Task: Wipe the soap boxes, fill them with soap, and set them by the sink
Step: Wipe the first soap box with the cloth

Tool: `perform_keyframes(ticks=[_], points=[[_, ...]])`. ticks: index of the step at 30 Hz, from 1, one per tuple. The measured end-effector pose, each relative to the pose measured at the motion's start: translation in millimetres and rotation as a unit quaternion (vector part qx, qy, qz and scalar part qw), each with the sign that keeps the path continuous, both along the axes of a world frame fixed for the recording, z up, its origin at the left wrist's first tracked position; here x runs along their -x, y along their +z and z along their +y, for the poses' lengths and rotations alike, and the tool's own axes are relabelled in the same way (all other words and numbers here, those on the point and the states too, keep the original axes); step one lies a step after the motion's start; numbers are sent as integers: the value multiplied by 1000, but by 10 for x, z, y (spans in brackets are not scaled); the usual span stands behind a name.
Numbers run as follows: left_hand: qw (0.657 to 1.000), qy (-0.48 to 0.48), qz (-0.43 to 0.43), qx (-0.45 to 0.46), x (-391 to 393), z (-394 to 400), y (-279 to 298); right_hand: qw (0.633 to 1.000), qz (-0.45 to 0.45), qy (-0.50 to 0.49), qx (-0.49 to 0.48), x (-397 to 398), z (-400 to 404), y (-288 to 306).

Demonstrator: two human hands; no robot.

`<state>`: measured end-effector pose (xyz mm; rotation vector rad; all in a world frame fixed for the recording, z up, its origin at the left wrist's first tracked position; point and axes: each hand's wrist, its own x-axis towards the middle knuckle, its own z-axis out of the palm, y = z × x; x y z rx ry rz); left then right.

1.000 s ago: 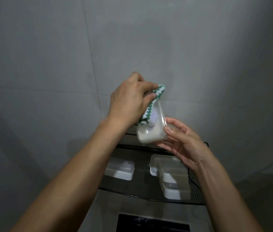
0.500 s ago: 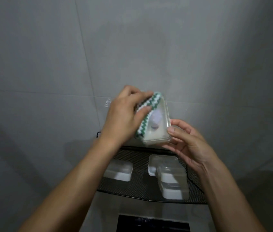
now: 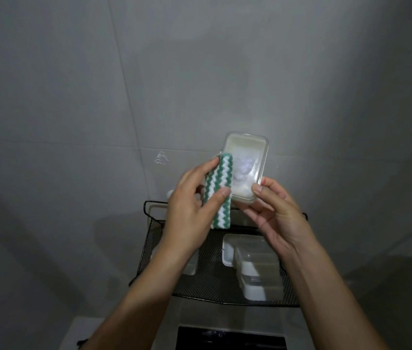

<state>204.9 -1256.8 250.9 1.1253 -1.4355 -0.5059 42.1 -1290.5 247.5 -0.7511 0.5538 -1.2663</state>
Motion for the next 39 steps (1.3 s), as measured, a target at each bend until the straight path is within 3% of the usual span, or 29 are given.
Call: perform_keyframes(ticks=[4, 8, 13, 17, 20, 26, 31, 35, 39], points=[[999, 11, 30, 17, 64, 27, -119, 1000, -8, -2, 22, -53, -2, -14], [986, -3, 163, -25, 43, -24, -164, 999, 22, 8, 35, -81, -17, 14], [946, -88, 307, -51, -58, -123, -145, 984, 149, 11, 101, -48, -25, 13], [957, -96, 258, -90, -217, -192, -15, 977, 183, 20, 107, 65, -39, 102], [980, -93, 142, -107, -405, -237, 141, 987, 146, 29, 57, 232, -85, 209], [981, -142, -68, -109, -507, -288, 474, 954, 278, 101, 48, 353, -168, 292], [988, -120, -64, -78, -421, -264, 440, 976, 201, 81, -7, 319, -184, 246], [987, -117, 87, -68, -361, -171, 315, 985, 151, 69, -39, 276, -167, 178], [997, -23, 69, -33, -307, -55, 142, 992, 107, 40, -51, 217, -153, 172]])
